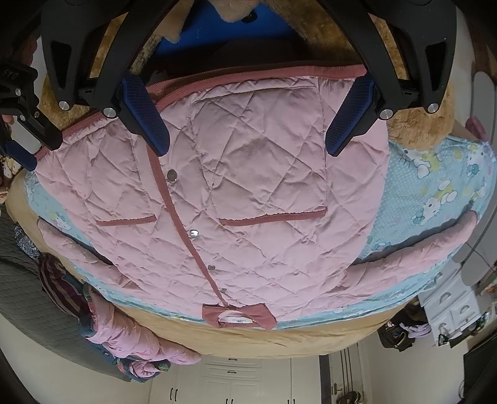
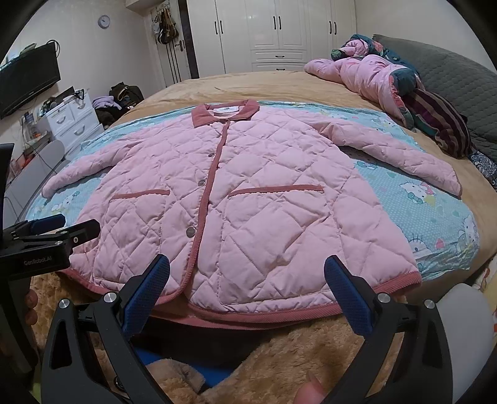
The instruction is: Fold large clothes
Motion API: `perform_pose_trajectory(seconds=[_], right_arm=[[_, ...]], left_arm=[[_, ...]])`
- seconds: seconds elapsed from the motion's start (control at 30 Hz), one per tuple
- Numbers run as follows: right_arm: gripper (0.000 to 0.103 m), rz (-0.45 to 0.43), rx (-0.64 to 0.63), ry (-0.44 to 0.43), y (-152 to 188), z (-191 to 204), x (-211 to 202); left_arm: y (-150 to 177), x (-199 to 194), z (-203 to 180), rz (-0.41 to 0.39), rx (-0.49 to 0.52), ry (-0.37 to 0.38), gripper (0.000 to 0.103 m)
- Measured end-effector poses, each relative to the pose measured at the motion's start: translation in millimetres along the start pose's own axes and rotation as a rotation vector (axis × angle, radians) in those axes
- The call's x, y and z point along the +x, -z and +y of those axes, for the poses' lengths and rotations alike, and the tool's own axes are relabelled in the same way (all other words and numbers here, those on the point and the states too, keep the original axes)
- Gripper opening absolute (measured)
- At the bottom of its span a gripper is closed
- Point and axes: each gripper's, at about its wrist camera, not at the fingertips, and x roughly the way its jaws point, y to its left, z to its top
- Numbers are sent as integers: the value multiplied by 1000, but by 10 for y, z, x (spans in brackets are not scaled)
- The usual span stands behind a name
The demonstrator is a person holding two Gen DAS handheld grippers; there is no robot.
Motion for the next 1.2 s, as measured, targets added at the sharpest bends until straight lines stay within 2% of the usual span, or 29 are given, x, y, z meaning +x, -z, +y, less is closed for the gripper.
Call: perform_pose_trajectory(seconds=[1.2], right_arm=[[99,-11,3,5,-25,26,-21]], left_arm=[[11,20,-5,3,1,5,94]])
